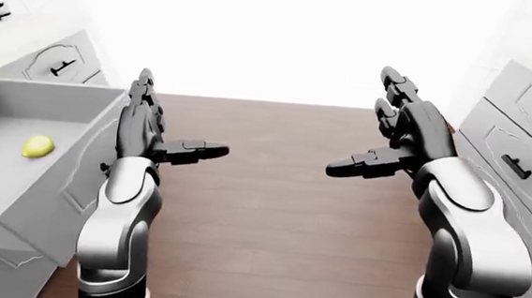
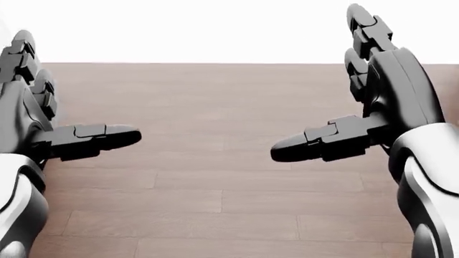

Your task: Close the right drawer.

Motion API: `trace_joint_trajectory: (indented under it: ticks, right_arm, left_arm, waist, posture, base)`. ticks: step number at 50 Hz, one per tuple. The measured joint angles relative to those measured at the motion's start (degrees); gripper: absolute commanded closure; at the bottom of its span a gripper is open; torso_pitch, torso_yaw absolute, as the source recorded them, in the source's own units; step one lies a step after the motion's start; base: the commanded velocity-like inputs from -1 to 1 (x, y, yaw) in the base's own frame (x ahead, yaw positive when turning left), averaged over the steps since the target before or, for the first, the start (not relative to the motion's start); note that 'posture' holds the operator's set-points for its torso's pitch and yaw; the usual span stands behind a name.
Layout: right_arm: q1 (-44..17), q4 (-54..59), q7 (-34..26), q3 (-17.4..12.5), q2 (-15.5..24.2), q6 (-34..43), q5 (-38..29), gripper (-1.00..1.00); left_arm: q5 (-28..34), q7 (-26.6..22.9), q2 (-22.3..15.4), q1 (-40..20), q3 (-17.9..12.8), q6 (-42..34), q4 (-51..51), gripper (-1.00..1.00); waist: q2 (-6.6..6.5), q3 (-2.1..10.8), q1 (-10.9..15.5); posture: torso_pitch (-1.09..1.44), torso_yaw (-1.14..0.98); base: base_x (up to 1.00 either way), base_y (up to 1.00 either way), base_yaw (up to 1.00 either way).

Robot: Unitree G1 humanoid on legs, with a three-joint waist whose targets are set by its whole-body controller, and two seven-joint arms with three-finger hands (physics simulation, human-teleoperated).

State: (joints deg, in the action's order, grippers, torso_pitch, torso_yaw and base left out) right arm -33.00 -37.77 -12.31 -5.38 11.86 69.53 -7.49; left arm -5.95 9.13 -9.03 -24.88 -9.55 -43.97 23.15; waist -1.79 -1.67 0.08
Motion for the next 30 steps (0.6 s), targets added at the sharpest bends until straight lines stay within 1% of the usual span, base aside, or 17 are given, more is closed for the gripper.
trace_joint_trajectory:
  ticks: [3, 5, 6, 7, 9, 10, 13, 14, 16, 18, 22, 25, 30]
  right_arm:
    - [-0.67, -0.46, 0.17, -0.07, 0.13, -0.33, -0.29, -1.00]
    - [-1.02, -0.51, 0.16, 0.03, 0.21, -0.44, -0.35, -1.00]
    - [-1.10, -0.42, 0.16, -0.10, 0.50, -0.52, -0.40, -1.00]
    - [-0.88, -0.19, 0.23, -0.37, 0.60, -0.57, -0.54, -1.00]
    - [-0.18, 0.54, 0.43, -0.92, 0.52, -0.11, -0.95, -1.00]
    - [-0.26, 0.73, 0.64, -1.23, 0.35, 0.09, -1.12, -1.00]
    - [-1.17, 0.17, 1.03, -2.42, -0.28, 0.01, -0.54, -1.00]
    - [-1.37, -0.14, 1.16, -2.69, -0.41, -0.05, -0.03, -1.00]
    - [-1.58, -0.57, 1.57, -3.10, -0.76, -0.37, 1.23, -1.00]
    - [-1.15, -0.94, 2.30, -3.23, -1.36, -0.34, 2.73, -1.00]
    - [-1.86, -1.26, 3.61, -3.57, -0.52, 0.56, 5.25, -1.00]
    - [-1.68, -1.97, 4.63, -3.50, -0.12, 0.26, 6.37, -1.00]
    - [-1.40, -1.64, 5.59, -3.19, 0.51, 0.50, 7.50, -1.00]
  left_arm:
    - [-0.19, -0.11, -0.09, -0.29, 0.17, 0.34, 0.64, -1.00]
    - [-0.23, -0.13, -0.18, -0.54, 0.12, 0.57, 0.75, -1.00]
    - [-0.24, -0.12, 0.11, -0.70, 0.24, 0.72, 0.82, -1.00]
    - [-0.29, -0.15, 0.40, -0.53, 0.64, 0.82, 0.75, -1.00]
    - [-0.68, -0.44, 0.58, -0.27, 1.58, 0.36, 0.15, -1.00]
    - [-0.88, -0.58, 0.55, -0.38, 1.78, 0.07, -0.01, -1.00]
    - [-1.06, -0.65, 0.33, -0.80, 1.46, -0.23, 0.37, -1.00]
    - [-1.02, -0.56, 0.24, -0.94, 1.22, -0.23, 0.60, -1.00]
    - [-0.95, -0.33, 0.02, -1.30, 0.78, -0.21, 1.10, -1.00]
    - [-0.95, -0.15, -0.29, -1.26, 0.25, -0.29, 1.27, -1.00]
    - [-1.10, 0.28, -0.81, -1.76, -0.54, -1.58, 0.97, -1.00]
    - [-1.33, 0.55, -0.97, -2.01, -0.57, -2.33, 1.75, -1.00]
    - [-1.79, 0.71, -1.06, -2.43, -0.32, -3.05, 3.06, -1.00]
  waist:
    - [2.14, 0.11, 0.18]
    - [4.29, 0.51, 0.19]
    - [4.48, 0.84, -0.20]
    - [3.91, 0.42, -0.65]
    - [3.81, 0.21, -0.87]
    - [3.59, -0.16, -0.77]
    - [1.93, -1.10, -0.58]
    - [1.29, -1.15, -0.66]
    - [-0.46, -0.55, -0.91]
    - [0.35, -0.77, -0.63]
    - [1.52, -0.42, -0.16]
    - [1.88, -0.21, 0.06]
    - [1.94, -0.01, 0.19]
  posture:
    - [0.00, 0.00]
    - [0.00, 0.00]
    - [0.00, 0.00]
    - [0.00, 0.00]
    - [0.00, 0.00]
    - [0.00, 0.00]
    - [0.00, 0.00]
    - [0.00, 0.00]
    - [0.00, 0.00]
    - [0.00, 0.00]
    - [0.00, 0.00]
    - [0.00, 0.00]
    - [0.00, 0.00]
  base:
    - [0.00, 0.00, -0.25]
    - [0.00, 0.00, -0.25]
    - [0.00, 0.00, -0.26]
    - [0.00, 0.00, -0.27]
    - [0.00, 0.00, -0.12]
    - [0.00, 0.00, 0.00]
    - [0.00, 0.00, 0.00]
    - [0.00, 0.00, 0.00]
    - [0.00, 0.00, 0.00]
    - [0.00, 0.00, 0.00]
    - [0.00, 0.00, 0.00]
    - [0.00, 0.00, 0.00]
    - [0.00, 0.00, 0.00]
